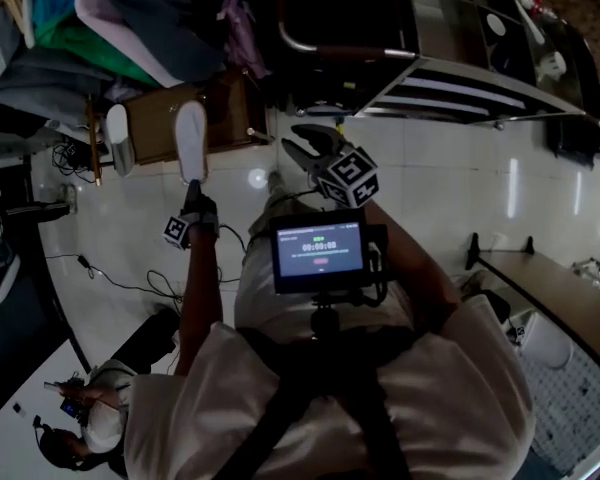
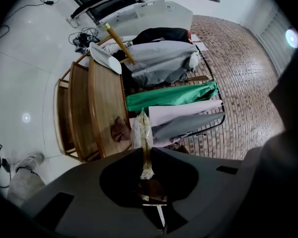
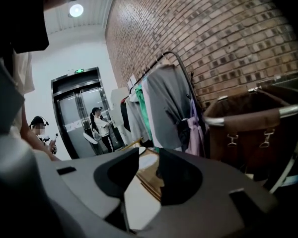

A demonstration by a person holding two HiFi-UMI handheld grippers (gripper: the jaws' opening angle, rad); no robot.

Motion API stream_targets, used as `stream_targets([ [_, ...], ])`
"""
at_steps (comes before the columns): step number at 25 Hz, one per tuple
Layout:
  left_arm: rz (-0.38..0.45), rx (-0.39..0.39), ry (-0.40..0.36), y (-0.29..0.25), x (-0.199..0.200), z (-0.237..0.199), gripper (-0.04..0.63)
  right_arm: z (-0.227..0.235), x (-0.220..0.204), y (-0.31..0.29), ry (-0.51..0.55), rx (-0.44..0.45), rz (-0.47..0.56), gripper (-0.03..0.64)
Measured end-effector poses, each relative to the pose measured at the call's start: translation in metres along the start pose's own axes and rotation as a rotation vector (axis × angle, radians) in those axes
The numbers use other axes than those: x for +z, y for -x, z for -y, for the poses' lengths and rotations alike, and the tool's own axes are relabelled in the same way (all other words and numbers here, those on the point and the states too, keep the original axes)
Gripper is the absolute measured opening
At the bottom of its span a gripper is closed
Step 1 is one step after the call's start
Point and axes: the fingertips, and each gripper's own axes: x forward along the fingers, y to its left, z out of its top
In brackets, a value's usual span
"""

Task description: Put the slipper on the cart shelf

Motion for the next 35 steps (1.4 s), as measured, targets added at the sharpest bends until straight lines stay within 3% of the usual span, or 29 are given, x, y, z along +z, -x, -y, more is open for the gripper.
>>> stream_targets([
  [9,-0.065,-0.019,-0.043,0.028,-0.134,0.038,0.051,0.043,-0.013,0.13,-0.018,-0.04,0.095,0.133],
  [16,-0.113,-0.114,-0.052,0.057,-0.239,0.076,0.051,0.049,-0.038,0.236,-0.014,-0.064,0.134,0.115],
  [22,-0.211,-0.166,-0.045,0.05,-0.287,0.1,0.051,0.062,-0.049,0.252,-0.046,-0.113,0.127,0.115],
  [32,-0.416,-0.226,-0.098,0.035,-0.355,0.131,0.051,0.074,-0.069,0.282,-0.093,-0.202,0.137,0.115],
  [35,-0.446,-0.263,-0.075,0.026,-0.372,0.146,0.051,0.082,-0.071,0.295,-0.101,-0.239,0.132,0.115],
])
